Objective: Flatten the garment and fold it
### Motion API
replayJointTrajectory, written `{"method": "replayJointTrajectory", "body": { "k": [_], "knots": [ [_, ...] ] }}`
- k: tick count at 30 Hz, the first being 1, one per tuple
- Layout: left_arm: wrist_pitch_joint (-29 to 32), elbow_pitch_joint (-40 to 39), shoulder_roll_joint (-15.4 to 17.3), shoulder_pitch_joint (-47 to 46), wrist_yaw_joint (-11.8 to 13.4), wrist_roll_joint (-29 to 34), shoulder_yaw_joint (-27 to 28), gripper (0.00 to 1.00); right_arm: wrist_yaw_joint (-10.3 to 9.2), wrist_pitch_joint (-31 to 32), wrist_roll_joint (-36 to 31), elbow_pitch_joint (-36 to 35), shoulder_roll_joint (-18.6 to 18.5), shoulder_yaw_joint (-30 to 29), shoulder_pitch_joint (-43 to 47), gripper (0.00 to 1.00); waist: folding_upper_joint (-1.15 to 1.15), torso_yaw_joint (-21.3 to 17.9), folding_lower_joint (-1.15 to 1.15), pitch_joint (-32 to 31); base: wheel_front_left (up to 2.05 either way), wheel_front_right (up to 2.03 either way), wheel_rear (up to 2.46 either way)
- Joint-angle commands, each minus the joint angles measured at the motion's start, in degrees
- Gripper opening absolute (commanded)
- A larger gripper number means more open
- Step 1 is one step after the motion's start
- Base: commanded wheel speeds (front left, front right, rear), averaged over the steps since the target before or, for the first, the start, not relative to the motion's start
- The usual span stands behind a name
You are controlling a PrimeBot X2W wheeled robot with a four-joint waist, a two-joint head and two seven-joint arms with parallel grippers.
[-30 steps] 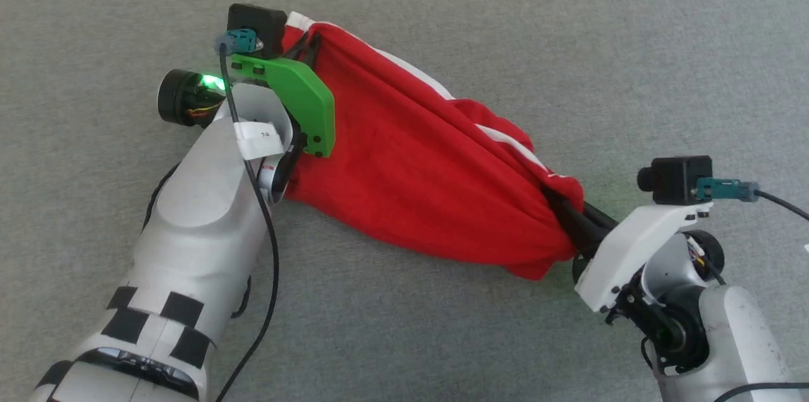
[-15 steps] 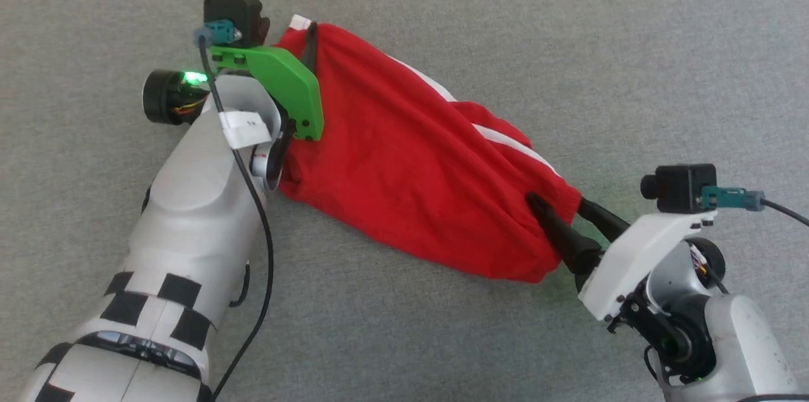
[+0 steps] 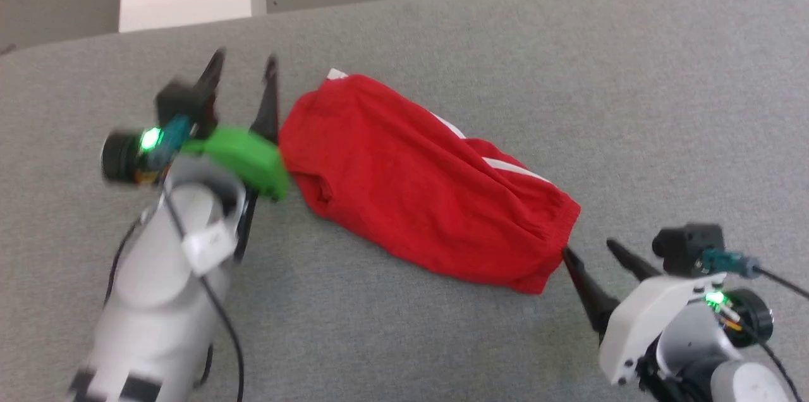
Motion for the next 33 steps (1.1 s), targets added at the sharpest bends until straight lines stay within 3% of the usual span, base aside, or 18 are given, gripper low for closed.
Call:
{"method": "replayJointTrajectory", "body": {
  "k": [1,6,12,20,30,31,32,33],
  "knots": [
    [-0.4,-2.3,0.9,3.5,1.2,-0.4,1.1,1.0,-0.06,0.7,-0.7,-0.4,0.3,0.3,1.2,1.0,0.66,1.0,0.0,-1.9,0.0,0.0,0.0],
    [-0.4,-11.5,2.2,15.1,5.0,-1.5,4.5,1.0,-0.06,2.5,0.1,1.6,0.4,1.5,2.9,1.0,0.66,1.6,0.0,-3.3,0.0,0.0,0.0],
    [-0.4,-18.8,2.2,24.7,7.8,-3.1,6.6,1.0,-0.06,3.0,0.3,7.7,0.5,2.4,-0.5,1.0,0.66,2.8,0.0,-3.8,0.0,0.0,0.0],
    [0.1,-23.2,1.1,28.4,8.9,-3.7,5.7,1.0,-0.06,1.9,-1.6,19.1,0.5,2.4,-7.7,1.0,0.66,5.9,0.0,-2.3,0.0,0.0,0.0],
    [0.7,-23.5,0.6,27.6,8.3,-3.8,4.1,1.0,-0.06,1.7,-4.8,28.6,0.5,3.0,-12.9,1.0,0.66,7.3,0.0,-0.4,0.0,0.0,0.0],
    [0.7,-23.5,0.5,27.5,8.3,-3.8,4.0,1.0,-0.06,2.1,-4.9,29.2,0.5,3.1,-13.2,0.46,0.66,7.4,0.0,-0.4,0.0,0.0,0.0],
    [0.7,-23.4,0.5,27.4,8.3,-3.7,3.9,1.0,-0.06,2.1,-4.9,29.4,0.5,3.2,-13.5,0.17,0.66,7.4,0.0,-0.4,0.0,0.0,0.0],
    [0.6,-23.3,0.4,27.3,8.2,-3.7,3.8,1.0,-0.06,2.1,-4.7,29.6,0.5,3.3,-13.8,0.0,0.66,7.5,0.0,-0.4,0.0,0.0,0.0]
  ]
}}
